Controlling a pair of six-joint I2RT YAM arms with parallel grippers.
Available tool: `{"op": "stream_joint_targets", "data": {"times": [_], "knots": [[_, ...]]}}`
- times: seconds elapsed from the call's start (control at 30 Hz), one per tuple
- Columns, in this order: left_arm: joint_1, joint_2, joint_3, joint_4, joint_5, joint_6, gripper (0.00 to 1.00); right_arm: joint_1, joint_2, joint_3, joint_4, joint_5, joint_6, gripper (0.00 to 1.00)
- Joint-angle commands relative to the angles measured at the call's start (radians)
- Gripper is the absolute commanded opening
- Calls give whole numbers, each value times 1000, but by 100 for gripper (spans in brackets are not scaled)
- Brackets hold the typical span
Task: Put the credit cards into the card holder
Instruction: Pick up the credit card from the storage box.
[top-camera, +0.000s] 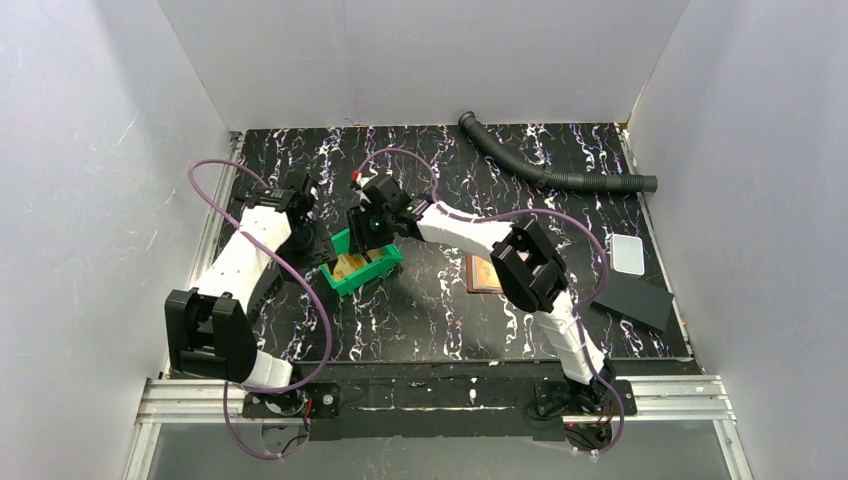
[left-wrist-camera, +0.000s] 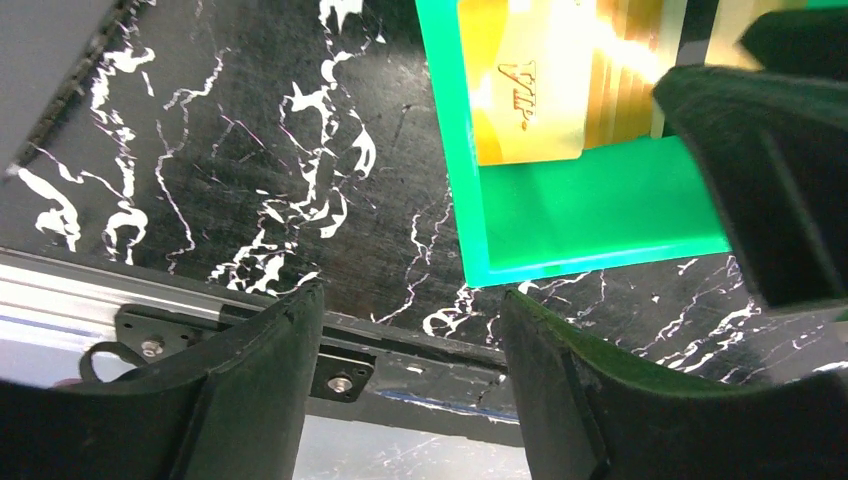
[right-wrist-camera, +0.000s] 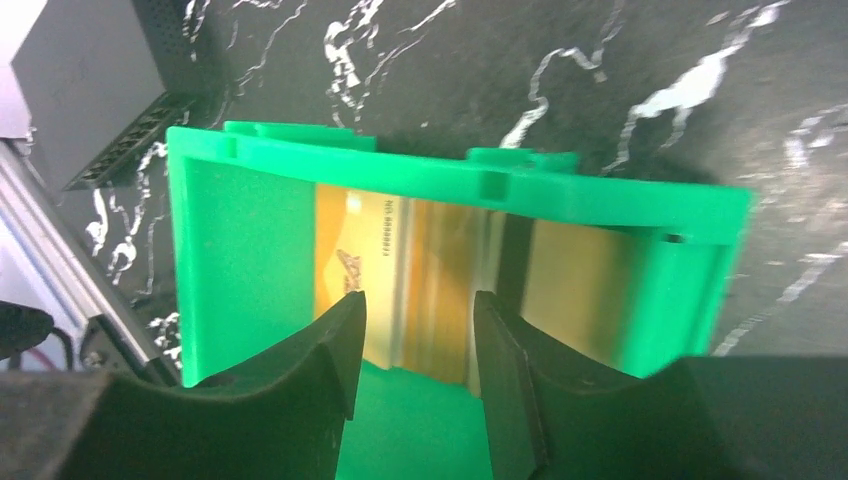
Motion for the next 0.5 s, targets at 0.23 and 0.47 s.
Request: {"op": "stream_joint_targets", "data": {"times": [0.23,0.47], "knots": [[46,32,33,-28,-36,44,49,31,55,24,104,-106,125,49],[54,41,20,-9,15,47,48,32,82,39,90,-114,131,49]]}}
